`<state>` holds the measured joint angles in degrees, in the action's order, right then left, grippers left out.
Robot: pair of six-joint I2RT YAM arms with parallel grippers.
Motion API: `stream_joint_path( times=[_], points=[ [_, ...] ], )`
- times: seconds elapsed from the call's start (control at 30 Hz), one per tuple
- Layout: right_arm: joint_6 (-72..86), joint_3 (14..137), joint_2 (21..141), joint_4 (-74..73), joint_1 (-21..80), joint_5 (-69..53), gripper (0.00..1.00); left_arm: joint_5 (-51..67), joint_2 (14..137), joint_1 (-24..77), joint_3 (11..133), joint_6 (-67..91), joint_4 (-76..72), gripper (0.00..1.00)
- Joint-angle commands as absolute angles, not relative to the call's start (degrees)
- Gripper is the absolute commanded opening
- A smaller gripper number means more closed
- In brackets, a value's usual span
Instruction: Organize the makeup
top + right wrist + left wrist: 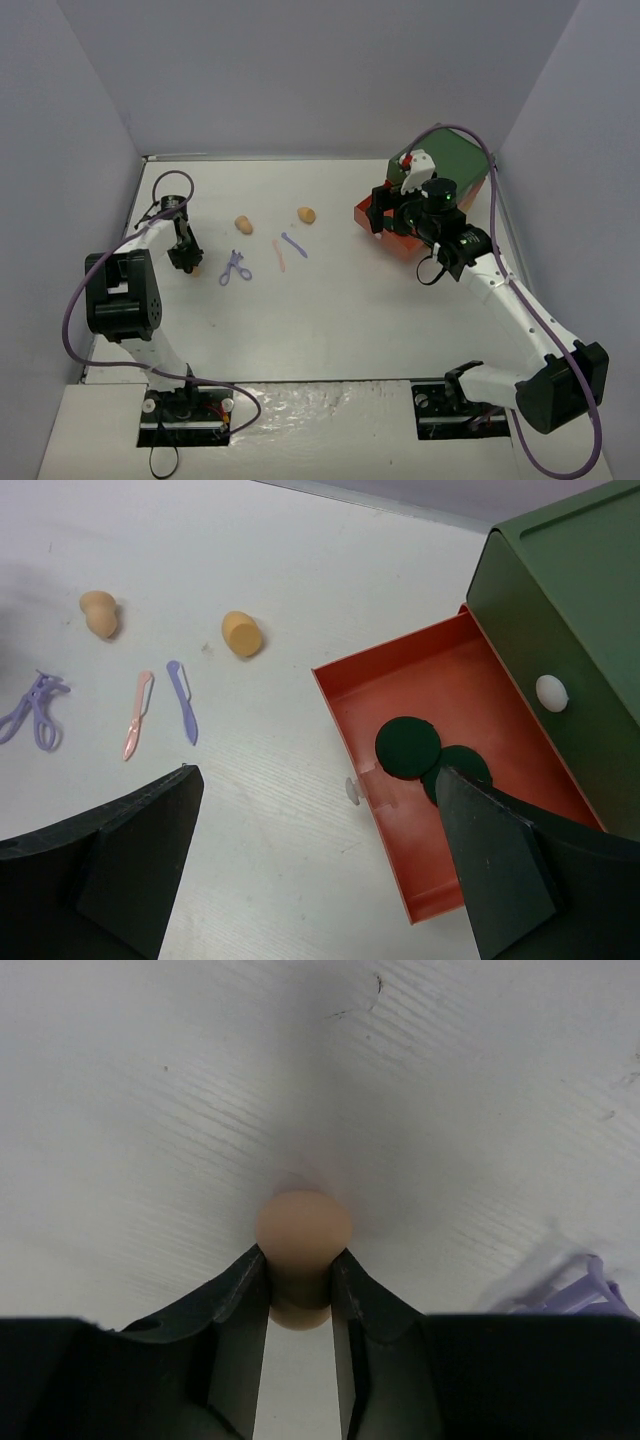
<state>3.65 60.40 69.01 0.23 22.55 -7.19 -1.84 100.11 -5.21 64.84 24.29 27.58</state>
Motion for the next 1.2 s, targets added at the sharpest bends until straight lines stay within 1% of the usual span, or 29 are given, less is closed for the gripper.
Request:
stream_joint_path(
  times=[0.0,0.07,0.27,0.3,0.33,0.4,0.5,0.6,0.77,0.97,1.07,1.1,1.17],
  points=[
    [5.4,60.7,69.7,4.9,22.7,-13.2,1.00,1.1,93.9,-4.9,67.3,25.4,25.4,0.04],
    [5.9,60.6,69.6,4.9,22.7,-14.0,1.00,3.0,91.6,-4.8,67.0,26.0,24.9,0.00],
    [7.0,59.7,69.5,5.2,22.8,-16.5,1.00,12.4,81.9,-3.4,63.7,30.9,18.7,0.00],
    [7.4,59.3,69.3,5.4,22.8,-17.2,1.00,15.2,78.5,-2.1,62.5,33.5,15.4,0.00],
    [7.8,59.3,69.0,5.5,22.8,-17.5,1.00,15.2,78.4,-1.1,62.5,33.6,15.2,0.00],
    [8.6,58.9,67.8,5.7,22.8,-17.9,1.00,15.8,75.2,3.3,61.9,36.4,9.9,0.00],
    [8.8,58.4,64.3,6.0,22.8,-17.6,1.00,14.3,74.8,11.9,63.5,38.9,1.8,0.00],
    [8.7,57.7,59.9,6.3,22.8,-16.7,1.00,13.6,78.8,18.8,67.1,40.3,-6.4,0.00],
    [8.8,56.3,54.1,6.5,22.8,-15.5,1.00,13.0,88.0,28.4,76.6,39.0,-14.7,0.01],
    [8.7,54.6,49.7,6.4,22.7,-14.2,1.00,14.6,102.2,36.8,87.6,36.3,-23.0,0.05],
    [8.8,53.6,48.6,6.3,22.7,-14.4,1.00,14.9,108.6,39.9,93.5,33.8,-24.6,0.07],
    [8.8,53.4,48.4,6.1,22.7,-14.4,1.00,15.0,110.3,40.4,94.2,33.4,-24.5,0.09],
    [8.6,53.1,47.9,5.6,22.7,-14.5,1.00,15.4,114.9,41.8,99.4,32.5,-23.6,0.23]
  ],
)
